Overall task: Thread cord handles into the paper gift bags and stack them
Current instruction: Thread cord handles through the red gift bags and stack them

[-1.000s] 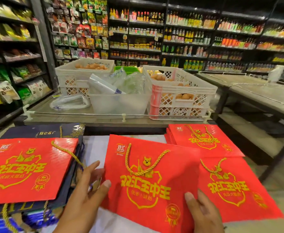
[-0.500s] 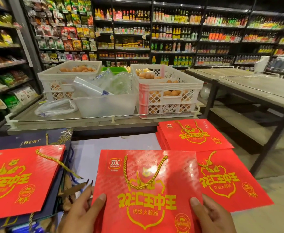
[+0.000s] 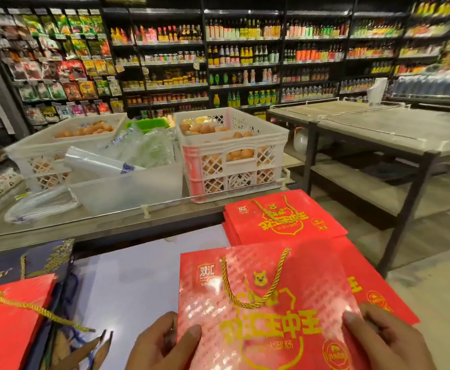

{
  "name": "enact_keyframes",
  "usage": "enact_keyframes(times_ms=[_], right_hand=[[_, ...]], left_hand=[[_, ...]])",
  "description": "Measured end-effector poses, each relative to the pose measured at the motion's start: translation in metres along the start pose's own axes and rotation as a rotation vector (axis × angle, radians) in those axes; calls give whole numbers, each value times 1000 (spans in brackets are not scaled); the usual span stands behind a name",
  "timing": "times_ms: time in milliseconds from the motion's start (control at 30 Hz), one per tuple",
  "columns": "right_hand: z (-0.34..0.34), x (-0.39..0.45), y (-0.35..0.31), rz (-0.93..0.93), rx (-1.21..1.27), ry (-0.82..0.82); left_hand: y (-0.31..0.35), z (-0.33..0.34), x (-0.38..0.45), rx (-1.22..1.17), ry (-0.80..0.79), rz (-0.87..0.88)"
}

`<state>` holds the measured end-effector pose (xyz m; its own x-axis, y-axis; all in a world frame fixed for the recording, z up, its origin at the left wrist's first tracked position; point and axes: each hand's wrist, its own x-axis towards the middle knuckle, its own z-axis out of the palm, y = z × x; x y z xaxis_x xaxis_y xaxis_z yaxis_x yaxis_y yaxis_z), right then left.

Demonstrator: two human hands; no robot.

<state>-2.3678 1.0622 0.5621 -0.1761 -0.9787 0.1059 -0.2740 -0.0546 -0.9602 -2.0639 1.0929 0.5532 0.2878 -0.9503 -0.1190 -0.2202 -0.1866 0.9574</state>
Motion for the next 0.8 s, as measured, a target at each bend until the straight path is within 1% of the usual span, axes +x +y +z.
enact_keyframes(times_ms=[67, 200, 267, 333, 433, 500, 600, 667, 733, 800], right_hand=[[-14, 17, -4, -31, -22, -32], [-27, 67, -3, -109, -99, 8], [-29, 108, 2, -138, -217, 40], [-28, 154, 3, -178, -364, 72], [-19, 211, -8, -167, -491, 65], [-9, 243, -6, -125, -588, 67], [4, 263, 4, -67, -813, -6], [11, 266, 14, -92, -998, -46], [20, 264, 24, -207, -1016, -48], [29, 261, 31, -353, -978, -113]], left_hand=[[10, 15, 12, 23, -11, 9], [33, 38, 48, 114, -6, 58], [46, 49, 73, 108, -19, 69], [57, 59, 105, 141, 0, 98], [70, 74, 151, 193, -2, 152], [73, 82, 180, 303, 12, 172], [70, 92, 208, 597, 58, 212], [64, 98, 211, 726, 137, 316], [60, 108, 206, 842, 179, 512], [61, 121, 200, 948, 166, 678]])
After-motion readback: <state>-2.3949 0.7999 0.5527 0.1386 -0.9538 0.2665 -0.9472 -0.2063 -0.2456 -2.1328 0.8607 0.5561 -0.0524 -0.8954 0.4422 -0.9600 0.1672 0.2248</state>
